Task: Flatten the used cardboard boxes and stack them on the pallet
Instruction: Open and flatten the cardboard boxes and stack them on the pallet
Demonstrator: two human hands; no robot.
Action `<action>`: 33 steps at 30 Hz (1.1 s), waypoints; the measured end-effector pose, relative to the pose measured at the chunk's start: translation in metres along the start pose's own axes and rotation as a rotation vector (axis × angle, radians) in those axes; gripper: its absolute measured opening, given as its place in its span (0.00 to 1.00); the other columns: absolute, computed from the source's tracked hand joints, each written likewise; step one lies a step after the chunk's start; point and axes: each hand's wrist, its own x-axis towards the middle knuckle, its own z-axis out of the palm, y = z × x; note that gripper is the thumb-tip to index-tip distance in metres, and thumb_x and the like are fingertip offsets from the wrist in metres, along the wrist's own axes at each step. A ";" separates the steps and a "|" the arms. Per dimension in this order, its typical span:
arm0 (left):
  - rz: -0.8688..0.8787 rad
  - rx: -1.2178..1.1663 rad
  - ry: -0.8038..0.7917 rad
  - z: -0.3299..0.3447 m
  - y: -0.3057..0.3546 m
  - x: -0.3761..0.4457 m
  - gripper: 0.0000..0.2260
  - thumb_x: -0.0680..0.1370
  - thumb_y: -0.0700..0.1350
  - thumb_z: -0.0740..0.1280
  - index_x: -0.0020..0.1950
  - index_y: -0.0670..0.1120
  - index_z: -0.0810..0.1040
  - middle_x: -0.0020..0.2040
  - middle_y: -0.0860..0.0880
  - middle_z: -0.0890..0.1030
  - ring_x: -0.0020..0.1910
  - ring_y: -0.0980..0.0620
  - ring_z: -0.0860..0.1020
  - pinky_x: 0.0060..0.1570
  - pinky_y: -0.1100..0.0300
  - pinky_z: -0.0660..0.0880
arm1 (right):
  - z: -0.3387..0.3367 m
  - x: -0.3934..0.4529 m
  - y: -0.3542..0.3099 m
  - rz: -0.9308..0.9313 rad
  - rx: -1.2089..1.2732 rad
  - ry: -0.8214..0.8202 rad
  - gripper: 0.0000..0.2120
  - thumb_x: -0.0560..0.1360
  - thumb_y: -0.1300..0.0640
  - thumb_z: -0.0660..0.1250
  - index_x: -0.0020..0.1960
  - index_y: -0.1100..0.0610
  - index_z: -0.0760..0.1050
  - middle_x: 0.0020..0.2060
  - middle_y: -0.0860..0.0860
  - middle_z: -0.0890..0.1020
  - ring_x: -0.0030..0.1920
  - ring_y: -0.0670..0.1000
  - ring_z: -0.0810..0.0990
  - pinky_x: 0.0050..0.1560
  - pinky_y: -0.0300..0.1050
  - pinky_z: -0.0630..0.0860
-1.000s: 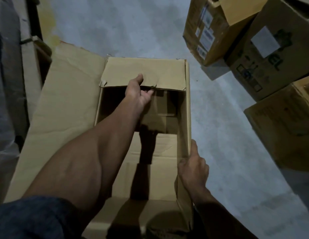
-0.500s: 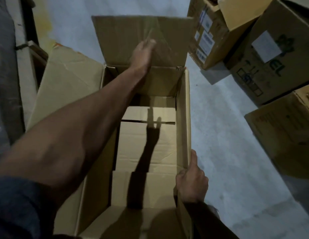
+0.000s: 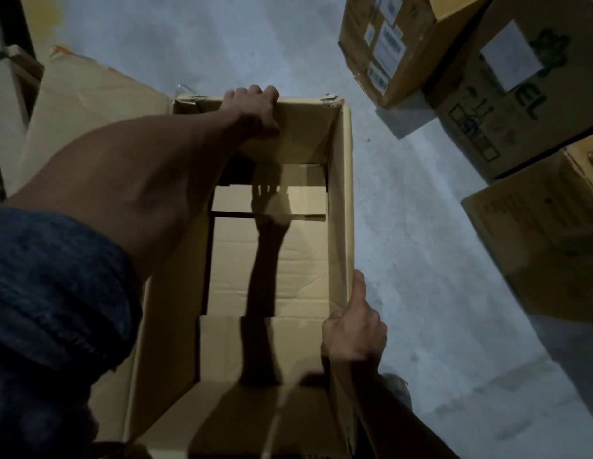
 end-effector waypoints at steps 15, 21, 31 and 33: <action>-0.128 0.069 0.127 0.017 -0.027 -0.082 0.33 0.79 0.53 0.64 0.80 0.47 0.54 0.81 0.44 0.54 0.80 0.40 0.50 0.77 0.41 0.46 | 0.004 -0.007 0.008 -0.101 0.070 0.106 0.34 0.79 0.60 0.64 0.80 0.52 0.54 0.54 0.57 0.81 0.45 0.53 0.76 0.47 0.47 0.73; -0.325 0.167 0.084 0.065 -0.067 -0.187 0.37 0.79 0.55 0.63 0.82 0.45 0.48 0.82 0.43 0.46 0.80 0.37 0.43 0.76 0.39 0.43 | 0.002 -0.009 0.008 -0.094 0.048 0.098 0.35 0.79 0.60 0.65 0.81 0.51 0.52 0.54 0.56 0.81 0.51 0.56 0.80 0.46 0.46 0.72; -0.664 -0.426 0.067 0.126 -0.070 -0.277 0.36 0.78 0.44 0.68 0.80 0.40 0.52 0.76 0.35 0.62 0.74 0.35 0.63 0.70 0.45 0.64 | 0.003 -0.010 0.015 -0.075 0.080 0.123 0.32 0.79 0.61 0.62 0.80 0.50 0.55 0.56 0.59 0.80 0.54 0.63 0.80 0.49 0.52 0.75; -0.725 -0.500 0.033 0.128 -0.076 -0.285 0.28 0.79 0.46 0.68 0.75 0.39 0.62 0.69 0.36 0.73 0.67 0.34 0.72 0.61 0.47 0.71 | 0.004 -0.012 0.017 -0.089 0.089 0.120 0.30 0.79 0.60 0.63 0.78 0.51 0.57 0.58 0.59 0.80 0.55 0.63 0.79 0.52 0.54 0.78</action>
